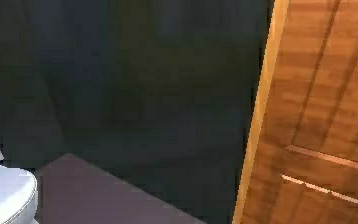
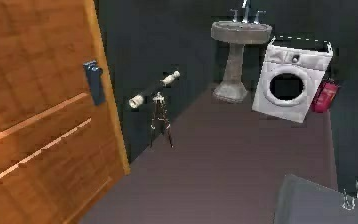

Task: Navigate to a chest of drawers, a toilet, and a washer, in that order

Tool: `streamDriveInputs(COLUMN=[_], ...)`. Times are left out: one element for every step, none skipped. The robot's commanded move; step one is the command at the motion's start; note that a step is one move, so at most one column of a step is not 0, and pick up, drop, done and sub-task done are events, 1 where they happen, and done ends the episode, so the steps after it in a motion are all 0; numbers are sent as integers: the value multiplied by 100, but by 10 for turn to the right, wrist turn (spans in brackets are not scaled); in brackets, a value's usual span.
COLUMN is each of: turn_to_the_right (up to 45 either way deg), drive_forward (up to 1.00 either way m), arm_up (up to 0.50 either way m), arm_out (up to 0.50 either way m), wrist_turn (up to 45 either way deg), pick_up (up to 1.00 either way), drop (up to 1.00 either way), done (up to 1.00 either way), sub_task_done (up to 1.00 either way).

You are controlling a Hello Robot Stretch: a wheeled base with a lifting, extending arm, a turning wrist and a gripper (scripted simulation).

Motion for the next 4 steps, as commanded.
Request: streamDriveInputs(turn_to_the_right=[-450, -390, -30, 0], drive_forward=[0, 0, 0, 65], arm_up=[0, 0, 0, 0], arm_out=[0, 0, 0, 0], wrist_turn=[0, 0, 0, 0], pick_up=[0, 0, 0, 0], drop=[0, 0, 0, 0], done=[0, 0, 0, 0], sub_task_done=[0, 0, 0, 0])
